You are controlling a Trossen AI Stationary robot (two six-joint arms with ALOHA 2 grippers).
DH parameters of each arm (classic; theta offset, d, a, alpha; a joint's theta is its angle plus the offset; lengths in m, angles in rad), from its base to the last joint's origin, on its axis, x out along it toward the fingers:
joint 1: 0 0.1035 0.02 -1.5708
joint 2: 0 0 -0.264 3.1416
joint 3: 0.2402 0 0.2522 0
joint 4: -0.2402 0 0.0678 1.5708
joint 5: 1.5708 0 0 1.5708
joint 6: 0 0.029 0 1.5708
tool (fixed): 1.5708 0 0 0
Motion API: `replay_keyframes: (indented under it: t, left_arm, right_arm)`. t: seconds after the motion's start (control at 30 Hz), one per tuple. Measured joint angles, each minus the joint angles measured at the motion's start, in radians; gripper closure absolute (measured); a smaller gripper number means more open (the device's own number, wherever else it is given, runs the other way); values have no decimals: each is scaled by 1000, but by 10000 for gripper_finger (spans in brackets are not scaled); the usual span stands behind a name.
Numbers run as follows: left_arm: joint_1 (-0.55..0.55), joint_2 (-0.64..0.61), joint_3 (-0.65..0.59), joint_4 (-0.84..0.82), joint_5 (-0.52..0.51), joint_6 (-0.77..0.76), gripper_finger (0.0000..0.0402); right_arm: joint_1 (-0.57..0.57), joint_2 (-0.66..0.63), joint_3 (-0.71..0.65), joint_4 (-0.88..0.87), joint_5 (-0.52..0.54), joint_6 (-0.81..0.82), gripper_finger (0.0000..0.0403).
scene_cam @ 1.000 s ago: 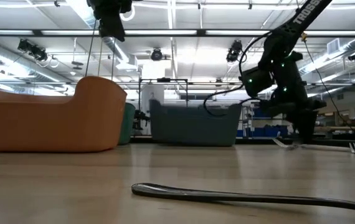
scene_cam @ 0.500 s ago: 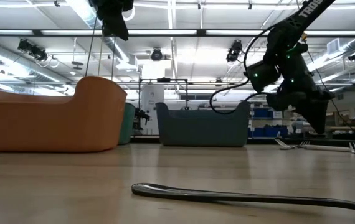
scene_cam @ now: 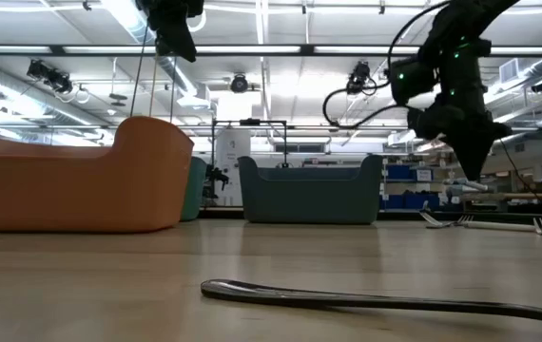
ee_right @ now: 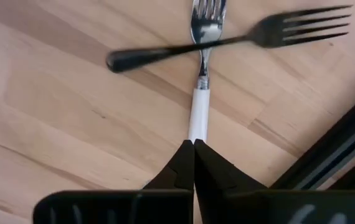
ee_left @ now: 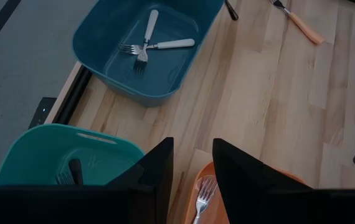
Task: Sort silverware by color (type)
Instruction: Put the white fork into the blue bin
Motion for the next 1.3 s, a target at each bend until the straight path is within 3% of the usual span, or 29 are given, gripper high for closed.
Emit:
replay_keyframes:
  t: [0.27, 0.43, 0.6, 0.7, 0.87, 0.97, 1.17, 1.3]
  left_arm:
    - [0, 0, 0, 0, 0, 0, 280]
    - [0, 0, 0, 0, 0, 0, 280]
    - [0, 0, 0, 1, 0, 6, 280]
    - [0, 0, 0, 1, 0, 8, 280]
    - [0, 0, 0, 16, 0, 12, 280]
    - [0, 0, 0, 20, 0, 12, 280]
    - [0, 0, 0, 19, 0, 11, 280]
    - [0, 0, 0, 19, 0, 11, 280]
  right_arm:
    - [18, -73, 1, -54, -39, 31, 377]
    - [-15, -69, -23, -98, 10, 287, 380]
    - [-67, -70, -80, -8, 37, 423, 393]
    - [-94, -70, -118, 97, 84, 500, 395]
    - [-127, -70, -139, 456, 8, 523, 390]
    - [-139, -70, -135, 628, 39, 526, 390]
    - [-179, -26, -135, 734, 83, 552, 398]
    - [-186, 44, -135, 877, 23, 552, 394]
